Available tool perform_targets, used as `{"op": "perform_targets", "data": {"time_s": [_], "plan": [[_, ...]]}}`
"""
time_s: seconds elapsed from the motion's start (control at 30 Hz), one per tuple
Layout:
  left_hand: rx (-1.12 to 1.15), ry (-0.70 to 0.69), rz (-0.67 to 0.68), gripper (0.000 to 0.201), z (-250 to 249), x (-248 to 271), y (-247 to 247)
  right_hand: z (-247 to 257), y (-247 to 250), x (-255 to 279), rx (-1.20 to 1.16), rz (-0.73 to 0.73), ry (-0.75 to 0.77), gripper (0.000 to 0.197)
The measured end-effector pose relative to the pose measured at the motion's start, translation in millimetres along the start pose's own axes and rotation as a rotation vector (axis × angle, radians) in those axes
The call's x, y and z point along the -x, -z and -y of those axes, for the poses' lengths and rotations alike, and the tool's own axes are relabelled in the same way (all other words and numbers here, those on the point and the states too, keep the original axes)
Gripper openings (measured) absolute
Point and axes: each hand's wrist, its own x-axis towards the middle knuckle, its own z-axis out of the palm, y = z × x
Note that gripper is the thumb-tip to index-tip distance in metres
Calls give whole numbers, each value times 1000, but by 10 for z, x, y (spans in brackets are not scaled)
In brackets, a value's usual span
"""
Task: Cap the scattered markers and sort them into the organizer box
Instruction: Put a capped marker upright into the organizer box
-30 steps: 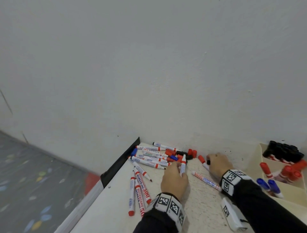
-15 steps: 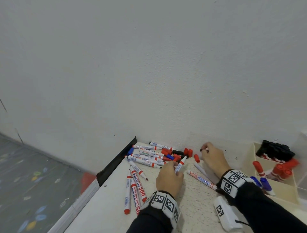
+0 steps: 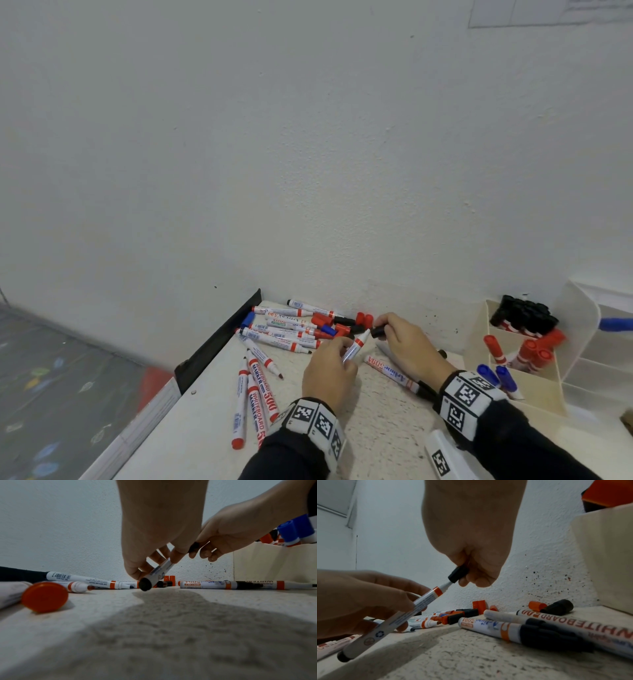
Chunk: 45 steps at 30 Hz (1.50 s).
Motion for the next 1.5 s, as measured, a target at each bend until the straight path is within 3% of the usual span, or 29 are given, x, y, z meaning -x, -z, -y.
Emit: {"op": "perform_targets", "data": {"time_s": [0.23, 0.37, 0.5, 0.63, 0.8, 0.97, 1.13, 1.27, 1.37, 1.43, 1.5], "plan": [[30, 1, 4, 27, 9, -12, -17, -55, -1, 18, -33, -16, -12, 25], [26, -8, -5, 27, 25, -9, -22, -56, -30, 35, -67, -144, -2, 26], [26, -42, -12, 26, 39, -3, -43, -38, -62, 66, -68, -20, -11, 24], [86, -60, 18, 26, 43, -23, -61, 14, -90, 81, -147, -60, -35, 19], [35, -132, 94, 34, 17, -1, -54, 168, -137, 79, -95, -101, -71, 47], [361, -66, 205, 38, -66, 29, 15, 265, -242, 55, -232, -163, -6, 43], [563, 117, 310, 41, -153, 74, 55, 260, -160, 77, -265, -39, 53, 37], [502, 103, 290, 40, -170, 116, 114, 225, -117, 102, -214, -16, 44, 45], [256, 86, 154, 33, -80, 92, 240, 250, -63, 150, -196, -122, 22, 39], [5, 174, 6, 24, 51, 48, 397, 254, 9, 178, -208, -222, -11, 37], [-196, 351, -3, 27, 181, 63, 578, 252, 102, 211, -212, -306, -36, 36]]}}
